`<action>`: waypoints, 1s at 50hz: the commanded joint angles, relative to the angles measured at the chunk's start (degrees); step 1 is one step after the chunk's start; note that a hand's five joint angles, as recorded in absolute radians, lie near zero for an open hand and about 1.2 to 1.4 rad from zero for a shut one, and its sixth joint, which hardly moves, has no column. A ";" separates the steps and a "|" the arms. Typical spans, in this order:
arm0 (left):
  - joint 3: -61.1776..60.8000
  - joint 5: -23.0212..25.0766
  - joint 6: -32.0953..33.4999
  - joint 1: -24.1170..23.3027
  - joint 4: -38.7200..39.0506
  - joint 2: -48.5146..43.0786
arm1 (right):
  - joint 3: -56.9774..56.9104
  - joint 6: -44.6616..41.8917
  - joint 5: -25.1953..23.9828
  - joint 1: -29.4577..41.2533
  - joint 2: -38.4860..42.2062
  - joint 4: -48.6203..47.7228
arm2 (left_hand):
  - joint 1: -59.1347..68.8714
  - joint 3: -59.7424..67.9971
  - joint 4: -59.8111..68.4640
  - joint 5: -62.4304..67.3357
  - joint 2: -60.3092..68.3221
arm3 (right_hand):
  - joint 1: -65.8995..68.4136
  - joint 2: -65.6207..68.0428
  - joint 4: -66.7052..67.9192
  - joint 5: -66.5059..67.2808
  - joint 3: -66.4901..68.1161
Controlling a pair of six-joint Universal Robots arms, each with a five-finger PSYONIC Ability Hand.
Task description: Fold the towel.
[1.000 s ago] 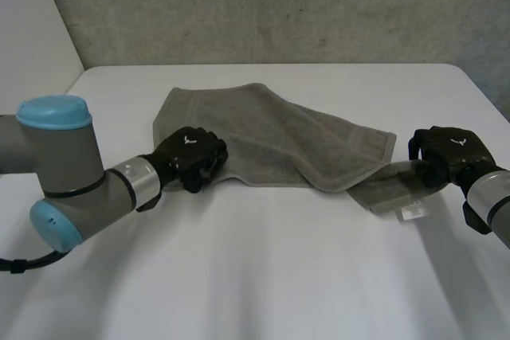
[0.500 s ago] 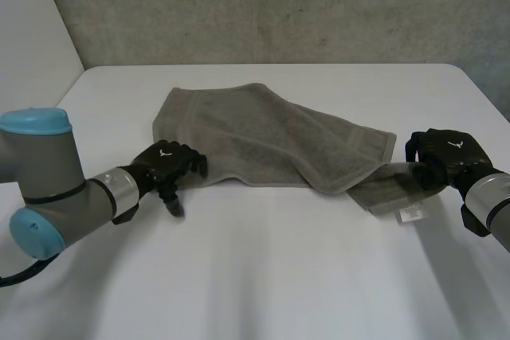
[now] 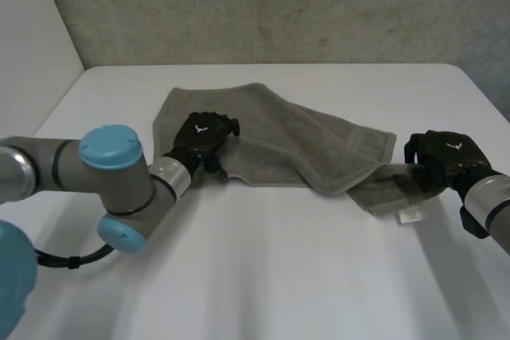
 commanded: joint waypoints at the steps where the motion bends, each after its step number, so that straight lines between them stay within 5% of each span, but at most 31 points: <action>1: 4.26 0.22 2.36 -0.36 -2.38 -3.98 | -0.05 0.00 0.04 -0.06 0.09 -0.08 | 0.78 1.06 0.53 0.95 0.68 | 3.40 4.53 3.20 2.83 3.56; 35: 6.21 0.04 5.53 -3.88 -5.64 -4.69 | 0.30 -2.02 0.04 -0.06 0.26 -0.17 | 2.13 2.41 1.87 2.30 2.02 | 3.40 4.53 3.20 2.83 3.56; 50: 11.57 -4.00 6.84 -4.14 -5.64 -7.94 | 0.39 -1.93 0.04 -0.06 0.18 -0.17 | 14.40 14.68 14.14 14.56 14.29 | 3.40 4.53 3.20 2.83 3.56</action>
